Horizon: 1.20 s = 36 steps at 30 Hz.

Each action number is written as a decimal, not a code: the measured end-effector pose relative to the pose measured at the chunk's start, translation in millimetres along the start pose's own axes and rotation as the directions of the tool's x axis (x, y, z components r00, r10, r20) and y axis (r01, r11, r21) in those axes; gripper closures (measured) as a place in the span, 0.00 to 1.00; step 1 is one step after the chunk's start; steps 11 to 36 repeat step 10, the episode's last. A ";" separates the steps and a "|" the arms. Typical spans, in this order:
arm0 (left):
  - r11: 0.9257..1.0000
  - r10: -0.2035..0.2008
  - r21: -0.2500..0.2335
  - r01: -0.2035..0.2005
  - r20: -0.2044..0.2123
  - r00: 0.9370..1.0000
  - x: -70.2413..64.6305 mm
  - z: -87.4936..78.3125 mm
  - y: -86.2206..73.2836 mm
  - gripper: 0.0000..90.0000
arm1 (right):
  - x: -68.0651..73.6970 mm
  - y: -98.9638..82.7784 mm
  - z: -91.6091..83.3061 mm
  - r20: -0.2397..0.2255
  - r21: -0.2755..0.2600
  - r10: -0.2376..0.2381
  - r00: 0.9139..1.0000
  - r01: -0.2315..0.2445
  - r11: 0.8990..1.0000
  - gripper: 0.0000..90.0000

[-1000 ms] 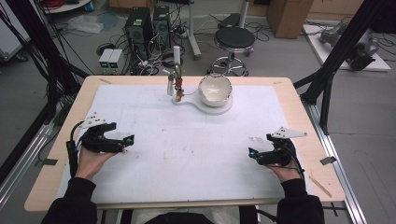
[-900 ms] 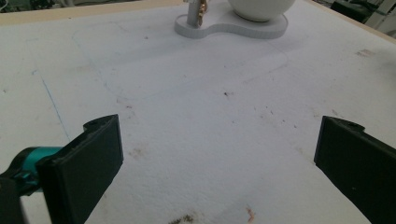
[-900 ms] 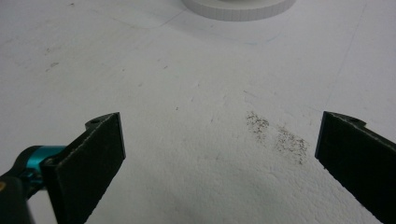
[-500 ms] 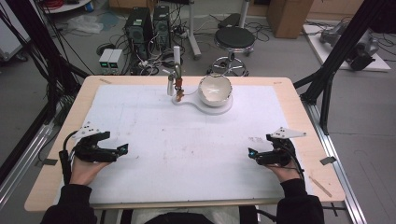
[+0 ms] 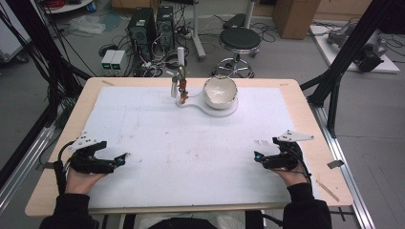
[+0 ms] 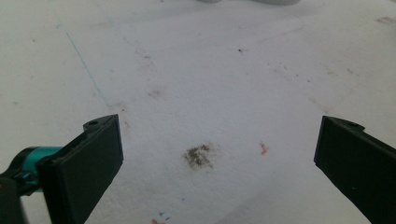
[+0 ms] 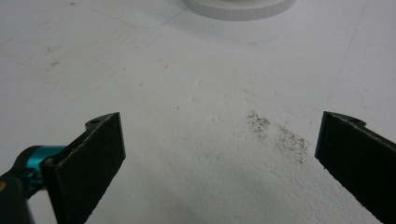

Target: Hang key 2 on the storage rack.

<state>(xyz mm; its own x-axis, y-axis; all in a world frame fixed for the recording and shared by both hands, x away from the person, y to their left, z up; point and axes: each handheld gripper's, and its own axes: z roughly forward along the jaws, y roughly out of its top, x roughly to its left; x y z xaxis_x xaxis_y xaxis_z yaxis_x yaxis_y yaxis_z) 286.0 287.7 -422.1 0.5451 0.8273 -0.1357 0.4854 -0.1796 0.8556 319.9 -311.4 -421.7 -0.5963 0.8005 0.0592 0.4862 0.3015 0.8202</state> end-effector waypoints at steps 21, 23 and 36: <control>1.000 -0.002 -0.012 0.002 0.007 1.000 -0.3 -3.7 -5.1 0.02 | -0.3 0.1 1.0 -0.001 0.002 -0.002 1.000 0.002 1.000 0.01; 1.000 -0.002 -0.012 0.002 0.007 1.000 -0.3 -3.7 -5.1 0.02 | -0.3 0.1 1.0 -0.001 0.002 -0.002 1.000 0.002 1.000 0.01; 1.000 -0.002 -0.012 0.002 0.007 1.000 -0.3 -3.7 -5.1 0.02 | -0.3 0.1 1.0 -0.001 0.002 -0.002 1.000 0.002 1.000 0.01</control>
